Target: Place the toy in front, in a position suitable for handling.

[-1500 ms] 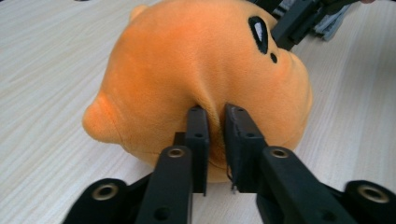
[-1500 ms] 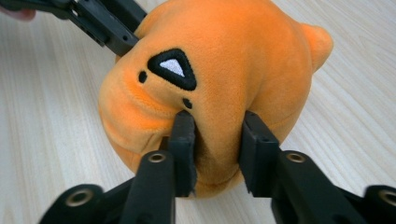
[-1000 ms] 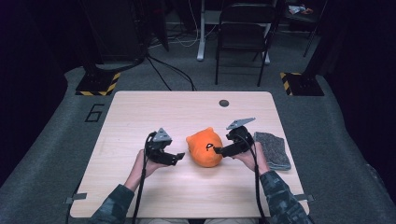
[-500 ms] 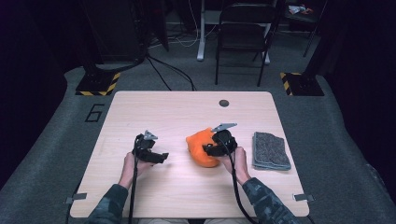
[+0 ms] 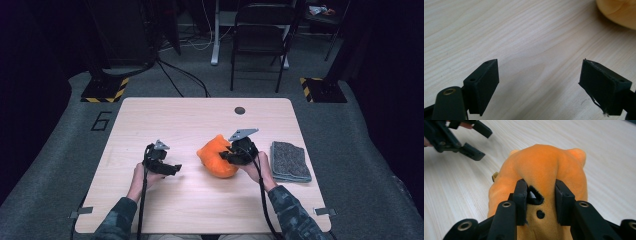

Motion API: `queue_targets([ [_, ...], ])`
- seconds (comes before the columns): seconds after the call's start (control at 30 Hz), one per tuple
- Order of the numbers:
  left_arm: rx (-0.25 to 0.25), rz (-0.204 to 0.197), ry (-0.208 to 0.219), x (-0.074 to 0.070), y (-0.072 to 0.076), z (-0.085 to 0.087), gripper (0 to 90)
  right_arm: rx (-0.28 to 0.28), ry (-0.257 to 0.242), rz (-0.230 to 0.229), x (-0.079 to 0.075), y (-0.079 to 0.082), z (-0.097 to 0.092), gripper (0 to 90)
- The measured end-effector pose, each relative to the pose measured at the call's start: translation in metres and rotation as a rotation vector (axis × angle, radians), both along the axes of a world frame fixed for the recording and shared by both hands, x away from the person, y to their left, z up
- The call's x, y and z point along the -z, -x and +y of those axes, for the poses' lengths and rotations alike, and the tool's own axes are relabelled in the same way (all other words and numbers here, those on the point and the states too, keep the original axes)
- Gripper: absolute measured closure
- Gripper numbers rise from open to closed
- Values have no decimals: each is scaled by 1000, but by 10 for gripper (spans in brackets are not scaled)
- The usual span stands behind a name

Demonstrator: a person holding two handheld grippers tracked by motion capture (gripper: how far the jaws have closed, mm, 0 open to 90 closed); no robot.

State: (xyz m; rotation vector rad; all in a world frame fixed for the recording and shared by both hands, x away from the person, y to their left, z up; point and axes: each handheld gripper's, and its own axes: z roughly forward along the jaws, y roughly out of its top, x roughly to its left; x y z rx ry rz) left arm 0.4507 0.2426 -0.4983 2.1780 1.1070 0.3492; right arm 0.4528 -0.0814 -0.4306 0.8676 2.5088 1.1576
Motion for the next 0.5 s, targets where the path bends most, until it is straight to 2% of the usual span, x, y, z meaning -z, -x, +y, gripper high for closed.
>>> queue_targets([
  [0.03,7,6,-1,0,-1,1,156,-39,-1,-20,-4,-2,-5,672],
  [0.07,7,6,-1,0,-1,1,156,-39,-1,-20,-4,-2,-5,672],
  [0.1,6,5,2,1,-1,0,156,-66,-10,-28,-8,-4,-11,675],
  [0.2,18,8,-3,1,-2,0,156,-80,-11,-29,-10,-6,-14,677],
  [0.37,26,6,6,1,-1,0,157,-137,-16,-32,-7,-17,-19,682],
  [0.5,31,-5,17,0,-1,0,157,-209,-1,-43,-2,-24,-19,684],
])
